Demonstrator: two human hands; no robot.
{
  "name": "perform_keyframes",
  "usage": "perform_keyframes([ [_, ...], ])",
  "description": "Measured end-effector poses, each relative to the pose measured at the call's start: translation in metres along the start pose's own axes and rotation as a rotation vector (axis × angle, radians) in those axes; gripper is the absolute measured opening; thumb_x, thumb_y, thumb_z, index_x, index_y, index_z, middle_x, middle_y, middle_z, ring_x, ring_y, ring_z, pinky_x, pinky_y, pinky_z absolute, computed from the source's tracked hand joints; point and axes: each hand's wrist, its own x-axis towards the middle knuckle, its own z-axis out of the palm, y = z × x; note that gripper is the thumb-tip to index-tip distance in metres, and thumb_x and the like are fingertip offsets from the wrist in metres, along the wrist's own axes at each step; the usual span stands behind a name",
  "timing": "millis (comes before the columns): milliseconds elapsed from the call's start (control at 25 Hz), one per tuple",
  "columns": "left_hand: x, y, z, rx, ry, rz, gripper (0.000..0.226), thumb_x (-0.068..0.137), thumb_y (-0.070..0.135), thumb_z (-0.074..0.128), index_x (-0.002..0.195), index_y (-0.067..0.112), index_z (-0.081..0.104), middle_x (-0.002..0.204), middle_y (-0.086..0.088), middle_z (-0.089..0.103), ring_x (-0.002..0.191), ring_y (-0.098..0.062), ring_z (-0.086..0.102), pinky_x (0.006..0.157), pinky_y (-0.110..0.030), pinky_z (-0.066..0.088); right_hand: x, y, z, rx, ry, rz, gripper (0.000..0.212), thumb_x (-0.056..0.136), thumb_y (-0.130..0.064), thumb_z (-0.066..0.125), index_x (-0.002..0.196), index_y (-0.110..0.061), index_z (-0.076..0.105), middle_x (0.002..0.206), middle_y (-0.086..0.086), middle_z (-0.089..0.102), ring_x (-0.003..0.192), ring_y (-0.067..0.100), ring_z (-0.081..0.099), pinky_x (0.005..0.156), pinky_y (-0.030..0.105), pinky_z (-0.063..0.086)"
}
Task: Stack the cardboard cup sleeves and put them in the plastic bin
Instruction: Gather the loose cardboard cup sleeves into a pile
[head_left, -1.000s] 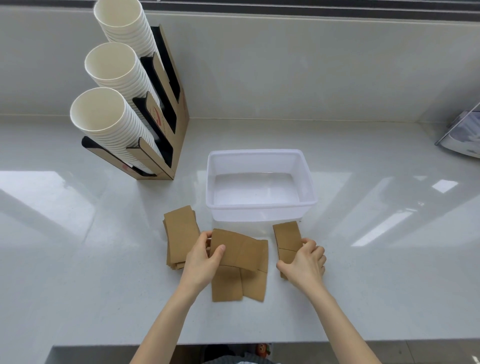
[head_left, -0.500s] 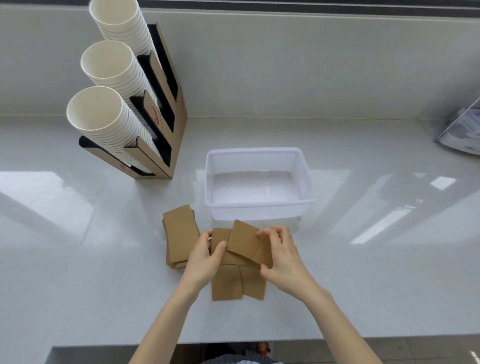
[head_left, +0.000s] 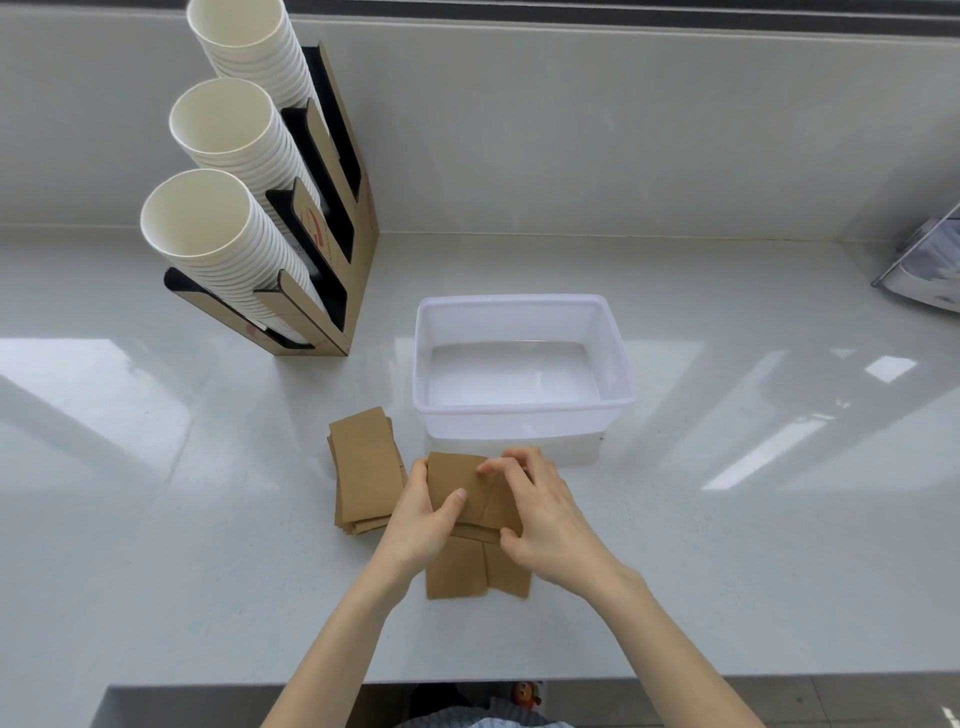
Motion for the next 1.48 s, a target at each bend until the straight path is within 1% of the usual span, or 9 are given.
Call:
perform_keyframes([
  [120,-0.002,0.001,-0.002,-0.025,0.017,0.015,0.023,0.089,0.014,0.049,0.111,0.019,0.042,0.101,0.004,0.058,0.095,-0.010,0.057,0.085,-0.026,0.046,-0.003,0.002,0.000,0.037,-0.013,0.025,0.056,0.080,-0.016,0.057,0.130,-0.028,0.036,0.128,-0.002,0.030,0.119,0.014,0.032,0.100,0.019,0.023],
  [320,-0.003,0.002,-0.014,-0.049,0.112,0.029,0.027,0.089,0.015,0.049,0.114,0.022,0.040,0.103,0.011,0.055,0.103,-0.013,0.052,0.089,-0.025,0.036,-0.005,0.022,-0.005,0.236,0.034,0.273,0.051,0.088,-0.029,0.052,0.136,-0.022,0.033,0.125,0.001,0.034,0.122,0.017,0.038,0.107,0.032,0.034],
  [560,0.000,-0.003,-0.028,-0.075,0.199,0.018,0.042,0.088,0.014,0.051,0.128,0.016,0.039,0.120,-0.001,0.057,0.115,-0.021,0.053,0.104,-0.041,0.041,0.005,0.027,0.010,0.032,-0.129,0.532,0.080,0.081,-0.041,0.060,0.143,-0.014,0.017,0.134,0.013,0.029,0.128,0.028,0.030,0.105,0.036,0.030],
  [760,-0.001,-0.003,-0.029,-0.092,0.210,0.017,0.041,0.088,0.014,0.051,0.127,0.018,0.040,0.119,0.000,0.057,0.113,-0.019,0.054,0.101,-0.034,0.041,0.015,0.024,0.020,-0.053,-0.091,0.611,0.081,0.071,-0.043,0.069,0.136,-0.019,0.026,0.131,0.011,0.029,0.123,0.028,0.030,0.103,0.036,0.028],
  [1000,-0.002,-0.003,-0.031,-0.087,0.216,0.015,0.039,0.088,0.014,0.051,0.125,0.019,0.041,0.118,0.001,0.057,0.112,-0.019,0.053,0.100,-0.033,0.040,0.016,0.023,0.019,0.011,-0.042,0.638,0.071,0.069,-0.031,0.075,0.123,-0.015,0.031,0.127,0.009,0.036,0.122,0.027,0.036,0.099,0.037,0.033],
  [1120,-0.002,-0.001,-0.030,-0.091,0.212,0.020,0.040,0.088,0.015,0.051,0.126,0.020,0.041,0.118,0.001,0.056,0.111,-0.018,0.053,0.097,-0.031,0.041,0.014,0.026,0.020,0.186,-0.001,0.608,0.061,0.075,-0.016,0.069,0.123,-0.013,0.031,0.107,0.007,0.053,0.104,0.026,0.053,0.086,0.036,0.044],
  [1240,-0.002,0.001,-0.029,-0.089,0.207,0.022,0.039,0.089,0.015,0.050,0.126,0.019,0.040,0.117,0.002,0.055,0.110,-0.018,0.053,0.096,-0.030,0.041,0.010,0.030,0.012,0.400,0.093,0.557,0.051,0.084,-0.005,0.055,0.130,-0.015,0.035,0.086,0.004,0.054,0.079,0.020,0.055,0.070,0.028,0.047],
  [1360,-0.001,0.000,-0.029,-0.084,0.203,0.018,0.034,0.089,0.015,0.050,0.120,0.023,0.042,0.115,0.003,0.055,0.109,-0.018,0.053,0.101,-0.037,0.042,0.006,0.030,-0.002,0.465,0.197,0.497,0.047,0.089,-0.005,0.049,0.133,-0.019,0.038,0.083,-0.005,0.051,0.082,0.016,0.053,0.073,0.023,0.043],
  [1480,0.001,-0.002,-0.029,-0.078,0.200,0.014,0.032,0.088,0.015,0.050,0.119,0.022,0.043,0.116,0.001,0.056,0.111,-0.020,0.054,0.102,-0.042,0.043,0.005,0.025,-0.018,0.484,0.295,0.452,0.034,0.091,-0.008,0.046,0.124,-0.017,0.050,0.084,-0.008,0.053,0.075,0.007,0.052,0.061,0.010,0.041],
])
